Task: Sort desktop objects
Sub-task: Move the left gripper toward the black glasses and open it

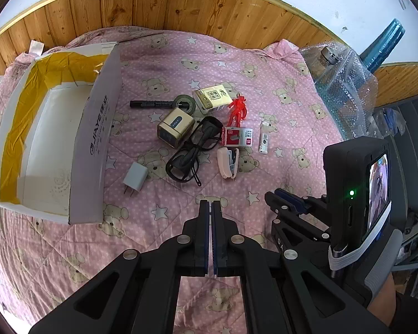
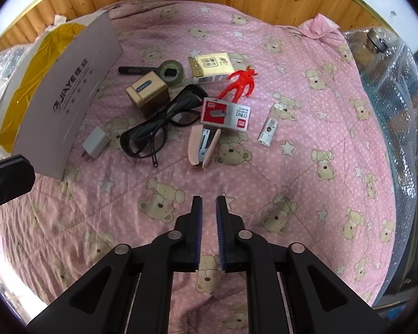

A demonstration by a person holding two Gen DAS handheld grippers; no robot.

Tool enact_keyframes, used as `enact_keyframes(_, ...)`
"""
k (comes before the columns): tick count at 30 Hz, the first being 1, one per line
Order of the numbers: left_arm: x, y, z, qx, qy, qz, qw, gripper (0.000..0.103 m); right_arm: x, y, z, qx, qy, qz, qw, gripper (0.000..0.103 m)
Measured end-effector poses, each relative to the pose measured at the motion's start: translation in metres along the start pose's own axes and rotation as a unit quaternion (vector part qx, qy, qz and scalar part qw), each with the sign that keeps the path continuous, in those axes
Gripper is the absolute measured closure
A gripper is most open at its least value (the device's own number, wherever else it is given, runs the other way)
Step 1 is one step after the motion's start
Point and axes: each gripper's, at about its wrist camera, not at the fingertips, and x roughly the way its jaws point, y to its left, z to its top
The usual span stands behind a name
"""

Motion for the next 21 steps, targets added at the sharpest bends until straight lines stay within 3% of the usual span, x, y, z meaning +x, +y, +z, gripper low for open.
enact_keyframes(1, 0.002, 0.0, 0.001, -0.001, 0.003, -0.003, 1.0, 0.101, 0.001, -0.001, 0.001, 0.002, 0.001, -0.001, 1.0, 0.076)
enact_keyframes(4, 0.007, 0.001, 0.006, -0.005, 0.008, -0.005, 0.9999, 0.095, 0.004, -0.004, 0.005, 0.007, 0.002, -0.002, 1.0, 0.068)
enact_keyframes(6, 0.013, 0.003, 0.009, -0.009, 0.013, -0.009, 0.9998, 0.085, 0.009, -0.007, 0.008, 0.012, 0.008, -0.002, 1.0, 0.066)
enact_keyframes(8, 0.018, 0.008, 0.012, -0.019, 0.014, -0.012, 0.9996, 0.065, 0.012, -0.009, 0.01, 0.015, 0.011, -0.001, 1.0, 0.063)
enact_keyframes(17, 0.047, 0.018, 0.03, -0.025, 0.037, -0.008, 0.999, 0.064, 0.039, -0.019, 0.022, 0.024, 0.033, 0.005, 0.999, 0.061)
enact_keyframes(21, 0.067, 0.035, 0.039, -0.037, 0.048, 0.004, 0.9982, 0.064, 0.061, -0.038, 0.025, 0.058, 0.055, 0.016, 0.997, 0.061)
